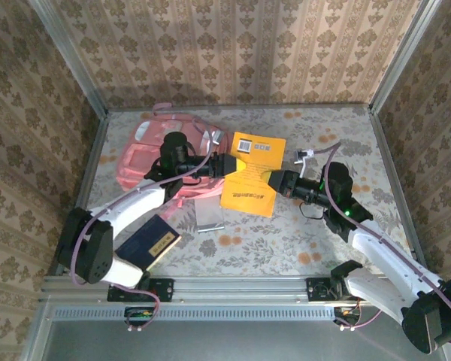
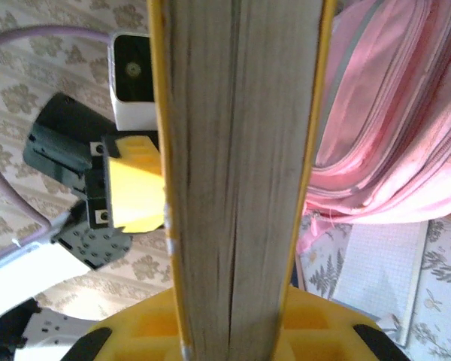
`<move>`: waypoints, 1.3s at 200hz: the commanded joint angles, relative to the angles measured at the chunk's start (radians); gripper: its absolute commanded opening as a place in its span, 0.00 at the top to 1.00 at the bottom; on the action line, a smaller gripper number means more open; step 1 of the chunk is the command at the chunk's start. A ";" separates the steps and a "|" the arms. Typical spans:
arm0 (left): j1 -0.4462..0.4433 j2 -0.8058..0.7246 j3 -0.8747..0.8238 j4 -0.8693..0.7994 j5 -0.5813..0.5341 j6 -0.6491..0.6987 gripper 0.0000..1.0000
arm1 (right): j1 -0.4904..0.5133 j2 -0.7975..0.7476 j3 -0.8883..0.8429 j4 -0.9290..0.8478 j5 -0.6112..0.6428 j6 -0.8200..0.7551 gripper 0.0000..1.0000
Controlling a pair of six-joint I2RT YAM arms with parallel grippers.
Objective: Pack the student bag
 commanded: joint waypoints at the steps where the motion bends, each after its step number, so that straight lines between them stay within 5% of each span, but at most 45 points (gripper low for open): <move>1: 0.003 -0.082 0.070 -0.163 0.032 0.170 0.63 | -0.011 -0.017 0.073 -0.113 -0.072 -0.123 1.00; 91: -0.020 -0.097 0.102 -0.260 0.065 0.276 0.78 | -0.018 0.009 0.108 -0.157 -0.166 -0.151 1.00; 113: -0.024 -0.091 0.098 -0.224 0.056 0.263 0.98 | -0.018 0.006 0.107 -0.162 -0.134 -0.149 1.00; 135: -0.008 -0.101 0.081 -0.146 0.011 0.201 1.00 | -0.020 -0.010 0.094 -0.167 -0.061 -0.141 0.58; 173: 0.018 -0.142 0.043 0.106 -0.111 0.027 1.00 | -0.021 -0.091 0.002 -0.063 0.117 -0.038 0.27; 197: 0.018 -0.172 0.074 0.130 -0.186 0.010 1.00 | -0.021 -0.086 -0.076 0.181 0.127 0.139 0.19; 260: 0.023 -0.227 0.145 0.104 -0.323 0.032 1.00 | 0.002 -0.065 -0.120 0.347 0.190 0.245 0.09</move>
